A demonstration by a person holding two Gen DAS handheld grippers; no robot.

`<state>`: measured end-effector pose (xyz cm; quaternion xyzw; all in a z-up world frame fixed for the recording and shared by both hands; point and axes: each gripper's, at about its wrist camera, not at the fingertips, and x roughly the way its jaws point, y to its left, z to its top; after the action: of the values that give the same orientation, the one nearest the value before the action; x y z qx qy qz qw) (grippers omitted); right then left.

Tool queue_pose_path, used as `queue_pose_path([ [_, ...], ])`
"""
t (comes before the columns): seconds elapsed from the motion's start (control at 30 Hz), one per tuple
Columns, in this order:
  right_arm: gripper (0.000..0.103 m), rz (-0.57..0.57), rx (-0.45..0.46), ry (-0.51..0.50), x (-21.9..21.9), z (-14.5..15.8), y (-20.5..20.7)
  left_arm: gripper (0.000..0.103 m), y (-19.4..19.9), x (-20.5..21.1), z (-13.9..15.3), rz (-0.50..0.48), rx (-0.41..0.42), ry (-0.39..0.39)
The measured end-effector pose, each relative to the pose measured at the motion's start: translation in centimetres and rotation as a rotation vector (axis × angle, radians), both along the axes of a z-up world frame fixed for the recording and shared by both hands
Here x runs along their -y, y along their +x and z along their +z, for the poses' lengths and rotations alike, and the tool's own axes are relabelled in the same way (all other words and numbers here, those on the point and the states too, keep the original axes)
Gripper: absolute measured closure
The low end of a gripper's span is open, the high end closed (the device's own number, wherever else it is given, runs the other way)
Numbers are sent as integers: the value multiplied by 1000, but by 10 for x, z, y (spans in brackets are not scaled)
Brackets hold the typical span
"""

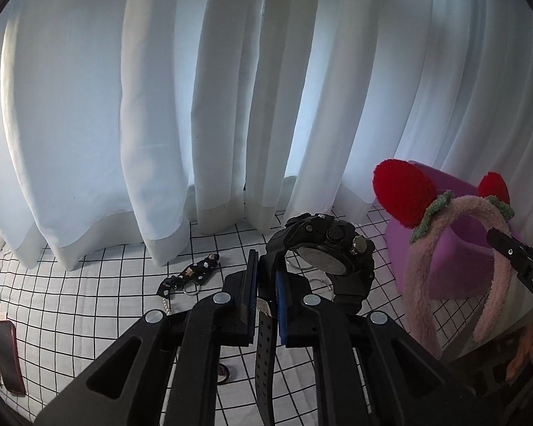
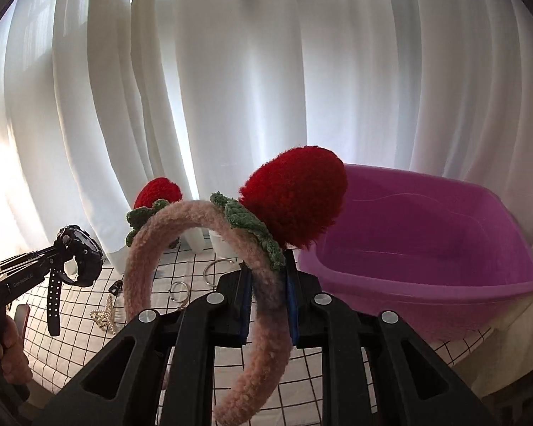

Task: Organize jewelry
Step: 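Carry the watch and headband into the pink tub and open both grippers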

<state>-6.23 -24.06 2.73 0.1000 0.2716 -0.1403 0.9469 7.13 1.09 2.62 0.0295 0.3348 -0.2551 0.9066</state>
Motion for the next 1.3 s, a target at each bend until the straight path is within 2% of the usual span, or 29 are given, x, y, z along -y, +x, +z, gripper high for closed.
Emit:
queue_pose_path([
  [0.2, 87, -126, 48, -37, 78, 29, -34, 94, -15, 89, 28, -133, 40, -54],
  [0.37, 87, -184, 29, -46, 153, 37, -46, 93, -25, 176, 39, -194, 47, -66],
  [0.53, 87, -194, -19, -34, 217, 29, -48, 93, -26, 256, 38, -223, 29, -53],
  [0.7, 87, -170, -104, -9, 263, 6, -24, 93, -16, 318, 21, -225, -25, -6],
  [0.87, 87, -137, -203, 19, 290, -22, 3, 93, 1, 359, -9, -195, -125, 78],
  [1.03, 87, -93, -305, 60, 305, -47, 28, 92, 18, 389, -39, -159, -229, 194],
  [1.2, 86, -65, -393, 88, 315, -66, 42, 91, 21, 399, -56, -145, -298, 255],
  [1.23, 84, -56, -400, 89, 299, -59, 46, 89, 21, 401, -58, -143, -306, 260],
  [1.3, 62, -41, -416, 95, 300, -60, 52, 82, 22, 403, -61, -148, -326, 259],
])
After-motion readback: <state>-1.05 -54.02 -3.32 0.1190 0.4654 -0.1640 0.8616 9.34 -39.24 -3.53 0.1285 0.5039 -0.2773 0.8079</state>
